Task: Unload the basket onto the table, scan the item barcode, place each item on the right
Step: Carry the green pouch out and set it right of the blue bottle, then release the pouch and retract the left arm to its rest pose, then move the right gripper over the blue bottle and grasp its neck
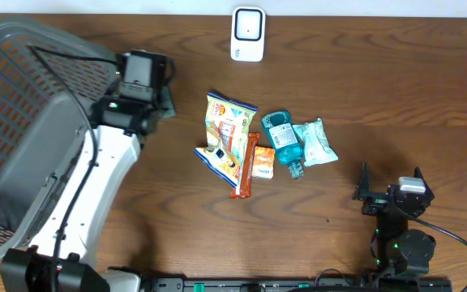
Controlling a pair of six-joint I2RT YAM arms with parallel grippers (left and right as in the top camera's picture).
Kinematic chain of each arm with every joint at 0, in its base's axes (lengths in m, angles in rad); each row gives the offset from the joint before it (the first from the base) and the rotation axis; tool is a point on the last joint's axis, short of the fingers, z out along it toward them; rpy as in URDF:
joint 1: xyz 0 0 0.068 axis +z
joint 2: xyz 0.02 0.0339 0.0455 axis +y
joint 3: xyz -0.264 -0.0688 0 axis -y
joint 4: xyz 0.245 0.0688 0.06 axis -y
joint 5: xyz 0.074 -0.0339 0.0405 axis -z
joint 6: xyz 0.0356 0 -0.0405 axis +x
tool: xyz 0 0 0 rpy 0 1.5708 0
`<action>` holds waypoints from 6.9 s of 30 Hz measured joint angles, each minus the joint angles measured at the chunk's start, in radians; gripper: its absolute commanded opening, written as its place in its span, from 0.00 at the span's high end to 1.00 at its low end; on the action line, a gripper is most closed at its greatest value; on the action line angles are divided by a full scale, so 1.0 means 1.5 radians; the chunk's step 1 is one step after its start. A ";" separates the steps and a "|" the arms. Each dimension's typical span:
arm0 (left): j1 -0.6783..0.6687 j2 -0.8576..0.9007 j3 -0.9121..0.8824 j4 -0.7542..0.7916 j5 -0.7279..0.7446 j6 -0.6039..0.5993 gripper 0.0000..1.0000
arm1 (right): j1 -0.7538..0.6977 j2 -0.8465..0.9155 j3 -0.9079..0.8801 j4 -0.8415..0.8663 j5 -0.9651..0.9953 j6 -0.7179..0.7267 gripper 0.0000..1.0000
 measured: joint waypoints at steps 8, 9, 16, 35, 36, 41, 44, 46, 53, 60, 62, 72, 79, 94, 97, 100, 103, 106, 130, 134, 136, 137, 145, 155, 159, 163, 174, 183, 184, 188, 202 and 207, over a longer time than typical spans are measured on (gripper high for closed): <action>0.084 0.000 0.000 0.041 0.004 0.034 0.39 | 0.000 0.000 0.000 0.000 0.000 0.000 0.01; 0.091 0.000 0.000 0.048 0.004 0.037 0.39 | 0.000 0.000 0.000 0.000 0.000 0.000 0.01; 0.103 0.000 0.000 0.082 0.002 0.045 0.27 | 0.000 0.000 0.000 0.000 0.000 0.000 0.01; 0.062 -0.284 0.013 0.397 0.029 0.119 0.02 | 0.000 0.000 0.000 0.000 0.000 0.000 0.01; 0.062 -0.297 0.015 0.403 0.030 0.138 0.02 | 0.000 0.000 0.000 0.000 0.000 0.000 0.01; 0.062 -0.332 0.016 0.350 0.020 0.290 0.02 | 0.000 0.000 0.000 0.000 0.000 0.000 0.01; 0.062 -0.331 0.012 0.301 0.011 0.360 0.02 | 0.000 0.000 0.000 0.000 0.000 0.000 0.01; 0.062 -0.334 0.006 0.289 0.011 0.387 0.02 | 0.000 0.000 0.000 0.000 0.000 0.000 0.01; 0.062 -0.439 -0.012 0.229 0.082 0.405 0.02 | 0.000 0.000 0.000 0.000 0.000 0.000 0.01; 0.062 -0.603 -0.017 0.230 0.211 0.322 0.02 | 0.000 0.000 0.000 0.000 0.000 0.000 0.01; 0.062 -0.653 -0.017 0.225 0.243 0.293 0.02 | 0.000 0.000 0.000 0.000 0.000 0.000 0.01; 0.117 -0.856 -0.018 0.155 0.295 0.230 0.02 | 0.000 0.001 0.000 0.000 0.000 0.000 0.01; 0.151 -0.870 -0.018 0.186 0.297 0.221 0.02 | 0.000 0.001 0.000 0.000 0.000 0.000 0.01; 0.153 -0.955 -0.066 0.167 0.297 0.177 0.02 | 0.000 0.000 0.000 0.000 0.000 0.000 0.01; 0.156 -0.999 -0.088 0.170 0.296 0.177 0.02 | 0.000 0.000 0.000 0.000 0.000 0.000 0.01; 0.158 -0.999 -0.108 0.199 0.281 0.177 0.02 | 0.000 0.000 0.000 -0.001 -0.013 0.001 0.01; 0.160 -0.998 -0.155 0.196 0.253 0.177 0.02 | 0.000 0.001 0.000 -0.001 -0.043 0.037 0.01; 0.160 -0.998 -0.209 0.212 0.200 0.177 0.02 | 0.000 0.003 0.000 0.000 -0.067 0.161 0.01; 0.161 -0.994 -0.629 0.345 0.280 0.061 0.02 | 0.000 0.064 0.013 0.106 -0.497 0.473 0.01; 0.161 -0.994 -0.673 0.353 0.344 0.086 0.02 | 0.000 0.069 0.074 -0.038 -0.490 0.418 0.01; 0.161 -0.994 -0.694 0.356 0.358 0.094 0.02 | 0.000 0.081 0.119 -0.112 -0.470 0.393 0.01; 0.161 -0.994 -0.704 0.360 0.365 0.096 0.02 | 0.001 0.092 0.147 -0.164 -0.458 0.374 0.01; 0.161 -0.994 -0.777 0.411 0.383 0.097 0.02 | 0.017 0.267 0.400 -0.414 -0.355 0.270 0.01; 0.161 -0.994 -0.829 0.413 0.384 0.097 0.02 | 0.138 0.563 0.512 -0.483 -0.389 0.210 0.01; 0.161 -0.994 -0.830 0.415 0.384 0.097 0.02 | 0.148 0.641 0.513 -0.402 -0.409 0.201 0.01; 0.161 -0.994 -0.830 0.415 0.384 0.097 0.02 | 0.180 0.738 0.536 -0.376 -0.365 0.213 0.01; 0.161 -0.994 -0.830 0.416 0.384 0.097 0.03 | 0.229 1.083 0.793 -0.381 -0.314 0.230 0.01; 0.161 -0.994 -0.830 0.416 0.384 0.097 0.02 | 0.229 1.291 0.945 -0.422 -0.283 0.171 0.01; 0.161 -0.994 -0.830 0.416 0.384 0.097 0.02 | 0.229 1.306 0.951 -0.423 -0.277 0.165 0.01; 0.161 -0.994 -0.830 0.416 0.384 0.097 0.02 | 0.229 1.343 0.956 -0.439 -0.264 0.140 0.01; 0.161 -0.994 -0.830 0.416 0.384 0.097 0.02 | 0.233 1.410 0.994 -0.454 -0.276 0.040 0.18; 0.161 -0.994 -0.830 0.416 0.384 0.097 0.02 | 0.244 1.425 1.009 -0.469 -0.287 0.001 0.36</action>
